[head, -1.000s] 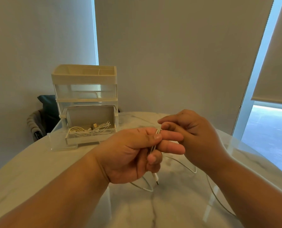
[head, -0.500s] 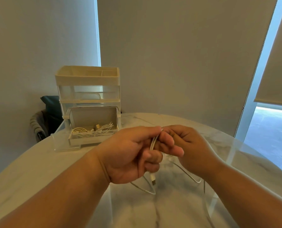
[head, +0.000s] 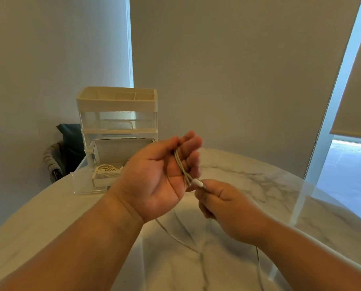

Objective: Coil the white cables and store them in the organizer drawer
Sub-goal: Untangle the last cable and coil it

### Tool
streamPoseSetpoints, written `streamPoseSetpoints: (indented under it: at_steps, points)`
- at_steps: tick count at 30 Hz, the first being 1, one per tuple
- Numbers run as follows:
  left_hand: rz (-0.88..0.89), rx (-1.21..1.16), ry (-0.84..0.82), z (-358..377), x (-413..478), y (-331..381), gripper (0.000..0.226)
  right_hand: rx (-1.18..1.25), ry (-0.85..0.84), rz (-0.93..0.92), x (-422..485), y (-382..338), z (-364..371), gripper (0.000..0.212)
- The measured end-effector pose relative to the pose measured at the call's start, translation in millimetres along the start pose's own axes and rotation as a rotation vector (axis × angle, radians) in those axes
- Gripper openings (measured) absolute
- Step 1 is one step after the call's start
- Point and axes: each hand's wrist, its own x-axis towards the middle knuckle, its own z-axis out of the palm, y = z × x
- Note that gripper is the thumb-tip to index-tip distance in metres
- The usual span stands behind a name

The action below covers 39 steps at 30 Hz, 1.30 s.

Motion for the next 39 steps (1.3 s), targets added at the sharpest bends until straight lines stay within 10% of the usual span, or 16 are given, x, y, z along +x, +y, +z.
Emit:
streamPoseSetpoints:
  at_steps: [23, 31, 39]
  points:
    - [0.211, 0.167, 0.306, -21.7, 14.4, 9.7, 0.03, -0.455, -0.042, -0.033, -17.8, -33.0, -2.3, 0.029]
    - [0.334, 1.127, 0.265, -21.6, 8.6, -16.2, 0.025, -0.583, 0.105, -0.117, -26.0, -44.4, -18.2, 0.025]
    - [0.194, 1.293, 0.031, -11.8, 4.8, -26.8, 0.032, -0.552, 0.268, -0.328, -22.4, -38.6, -30.1, 0.012]
